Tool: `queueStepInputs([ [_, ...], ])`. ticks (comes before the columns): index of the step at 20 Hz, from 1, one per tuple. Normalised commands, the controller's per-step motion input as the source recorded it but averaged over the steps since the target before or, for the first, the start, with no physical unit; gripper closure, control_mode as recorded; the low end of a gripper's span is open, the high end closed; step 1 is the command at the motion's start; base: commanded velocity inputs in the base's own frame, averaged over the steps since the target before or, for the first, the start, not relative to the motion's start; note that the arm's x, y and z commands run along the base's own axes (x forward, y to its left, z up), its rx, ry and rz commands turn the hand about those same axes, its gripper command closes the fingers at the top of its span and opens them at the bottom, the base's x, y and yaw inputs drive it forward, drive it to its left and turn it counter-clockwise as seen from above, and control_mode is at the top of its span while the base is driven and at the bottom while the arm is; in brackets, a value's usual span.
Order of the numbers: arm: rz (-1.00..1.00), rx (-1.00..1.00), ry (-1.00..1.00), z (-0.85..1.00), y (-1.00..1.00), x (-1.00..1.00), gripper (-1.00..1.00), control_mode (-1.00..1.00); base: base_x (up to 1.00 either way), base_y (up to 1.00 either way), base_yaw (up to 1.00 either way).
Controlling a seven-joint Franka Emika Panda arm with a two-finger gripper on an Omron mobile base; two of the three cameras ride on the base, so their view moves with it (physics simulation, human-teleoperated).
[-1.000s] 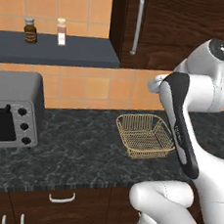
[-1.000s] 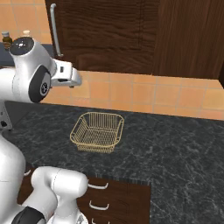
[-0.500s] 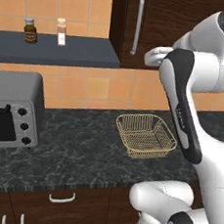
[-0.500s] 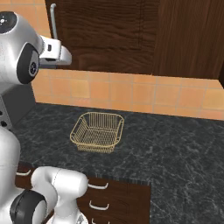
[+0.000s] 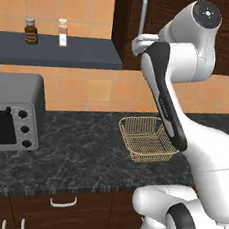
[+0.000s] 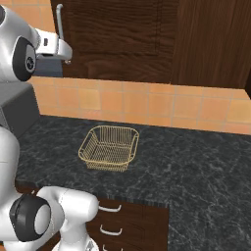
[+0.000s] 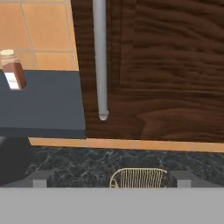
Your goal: Open the cabinet, pick up the bread from the cabinet and place it in the basket. Then move the basket to the dining counter.
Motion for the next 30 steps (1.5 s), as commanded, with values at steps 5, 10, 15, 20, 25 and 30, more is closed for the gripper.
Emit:
queueStepInputs([
  [5, 0.0, -0.04, 0.0, 0.07, 0.14, 0.52, -1.0, -1.0, 0.0, 0.0, 0.0],
  [10, 0.0, -0.02, 0.0, 0.0, 0.04, 0.67, -1.0, -1.0, 0.0, 0.0, 0.0],
  [15, 0.0, -0.01, 0.03, 0.0, 0.16, 0.69, -1.0, -1.0, 0.0, 0.0, 0.0],
  [20, 0.0, 0.0, 0.0, 0.0, 0.05, 0.59, -1.0, -1.0, 0.0, 0.0, 0.0],
  [25, 0.0, 0.0, -0.08, -0.11, 0.0, 0.44, 1.0, -1.0, 0.0, 0.0, 0.0],
  [30, 0.0, 0.0, -0.21, -0.46, 0.05, 0.58, 1.0, -1.0, 0.0, 0.0, 0.0],
])
